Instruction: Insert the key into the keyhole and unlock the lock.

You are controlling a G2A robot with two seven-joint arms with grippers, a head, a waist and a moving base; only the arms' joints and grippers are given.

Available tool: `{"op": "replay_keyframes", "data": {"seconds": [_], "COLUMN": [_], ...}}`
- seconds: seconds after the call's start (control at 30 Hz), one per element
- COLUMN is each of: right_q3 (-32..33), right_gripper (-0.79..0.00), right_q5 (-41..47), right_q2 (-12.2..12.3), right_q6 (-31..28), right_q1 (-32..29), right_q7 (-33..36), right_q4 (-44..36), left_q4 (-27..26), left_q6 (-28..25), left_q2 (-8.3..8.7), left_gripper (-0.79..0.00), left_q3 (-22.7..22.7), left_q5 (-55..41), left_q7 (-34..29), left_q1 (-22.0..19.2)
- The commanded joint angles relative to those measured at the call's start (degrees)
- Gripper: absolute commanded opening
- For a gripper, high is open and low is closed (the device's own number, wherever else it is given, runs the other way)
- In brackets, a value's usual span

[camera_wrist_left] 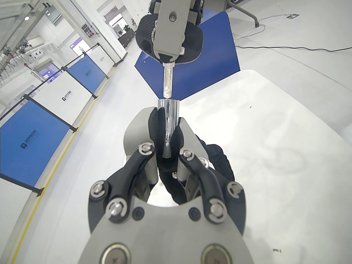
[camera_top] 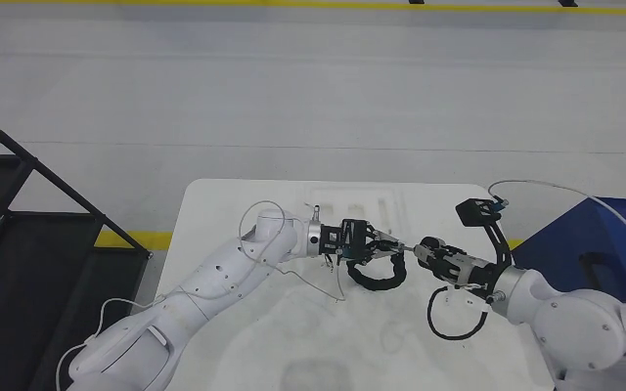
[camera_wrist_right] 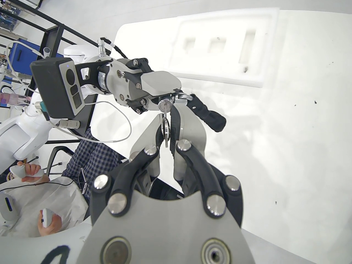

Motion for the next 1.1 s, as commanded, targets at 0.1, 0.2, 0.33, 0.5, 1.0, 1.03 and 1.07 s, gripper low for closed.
{"op": "replay_keyframes", "data": {"seconds": [0.1,0.2,0.33,0.5,1.0,1.03,1.07], "right_q3": [-0.2,-0.4,-0.6,-0.7,-1.4,-1.4,-1.4], "right_gripper": [-0.785,-0.785,-0.785,-0.785,-0.785,-0.785,-0.785], "right_q5": [-0.1,0.0,0.1,0.1,0.0,0.0,-0.1], "right_q2": [0.0,0.1,0.1,0.2,0.4,0.4,0.4], "right_q6": [0.2,0.3,0.2,0.3,0.3,0.3,0.3], "right_q1": [0.2,0.3,0.4,0.4,0.7,0.7,0.7], "right_q7": [0.0,0.0,0.0,-0.1,0.8,0.7,0.7], "right_q4": [0.4,0.5,0.6,0.5,0.8,0.9,0.9], "left_q4": [0.3,0.3,0.5,0.7,-0.1,-0.2,-0.3], "left_q6": [0.2,0.1,0.2,0.3,1.9,1.9,1.8], "left_q2": [-0.15,-0.23,-0.33,-0.44,-0.39,-0.37,-0.36], "left_gripper": [-0.785,-0.785,-0.785,-0.785,-0.785,-0.785,-0.785], "left_q3": [-0.1,-0.2,-0.4,-0.6,-1.2,-1.2,-1.3], "left_q5": [0.4,0.6,0.7,1.0,4.6,4.8,4.9], "left_q7": [0.2,0.5,0.6,0.4,-0.1,-0.2,-0.2], "left_q1": [0.1,0.1,0.2,0.3,0.6,0.6,0.7]}}
